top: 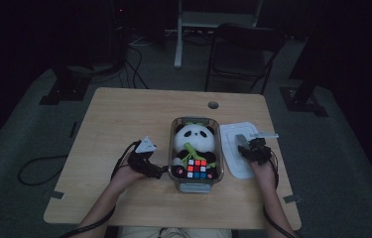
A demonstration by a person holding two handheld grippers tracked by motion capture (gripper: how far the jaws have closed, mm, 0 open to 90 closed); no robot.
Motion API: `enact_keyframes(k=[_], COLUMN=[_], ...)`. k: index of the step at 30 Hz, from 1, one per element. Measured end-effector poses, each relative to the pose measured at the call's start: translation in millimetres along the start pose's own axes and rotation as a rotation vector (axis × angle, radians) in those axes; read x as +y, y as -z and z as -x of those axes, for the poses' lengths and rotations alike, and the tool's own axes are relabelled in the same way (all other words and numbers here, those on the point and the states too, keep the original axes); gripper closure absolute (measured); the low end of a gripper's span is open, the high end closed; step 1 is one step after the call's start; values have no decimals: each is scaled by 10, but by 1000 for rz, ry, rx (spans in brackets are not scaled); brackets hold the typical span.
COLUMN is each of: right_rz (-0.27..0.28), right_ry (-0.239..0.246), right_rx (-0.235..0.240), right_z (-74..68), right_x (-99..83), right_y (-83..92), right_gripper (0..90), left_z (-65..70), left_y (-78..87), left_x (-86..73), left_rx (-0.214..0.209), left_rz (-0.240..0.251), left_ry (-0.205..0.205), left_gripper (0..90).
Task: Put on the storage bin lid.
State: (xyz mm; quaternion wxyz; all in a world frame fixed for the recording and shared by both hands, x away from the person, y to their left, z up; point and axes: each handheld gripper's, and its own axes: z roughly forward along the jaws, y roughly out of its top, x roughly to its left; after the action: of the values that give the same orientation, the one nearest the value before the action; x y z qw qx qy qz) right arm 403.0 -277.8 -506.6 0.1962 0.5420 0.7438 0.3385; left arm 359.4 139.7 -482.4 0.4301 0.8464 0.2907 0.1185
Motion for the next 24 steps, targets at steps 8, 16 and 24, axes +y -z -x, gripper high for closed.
enact_keyframes(k=[8, 16, 24], right_rz=[31, 133, 243], right_ry=[-34, -55, -2], right_rx=[-46, -80, -78], right_z=[0, 6, -245], right_x=[118, 329, 554], right_y=[225, 688, 1138], right_gripper=[674, 675, 675], left_z=[18, 118, 207], left_y=[-12, -77, -179], left_x=[26, 66, 129], left_rx=[4, -14, -28], left_rz=[-10, -15, -44], left_ry=[-12, -30, -66], left_gripper=[5, 5, 5])
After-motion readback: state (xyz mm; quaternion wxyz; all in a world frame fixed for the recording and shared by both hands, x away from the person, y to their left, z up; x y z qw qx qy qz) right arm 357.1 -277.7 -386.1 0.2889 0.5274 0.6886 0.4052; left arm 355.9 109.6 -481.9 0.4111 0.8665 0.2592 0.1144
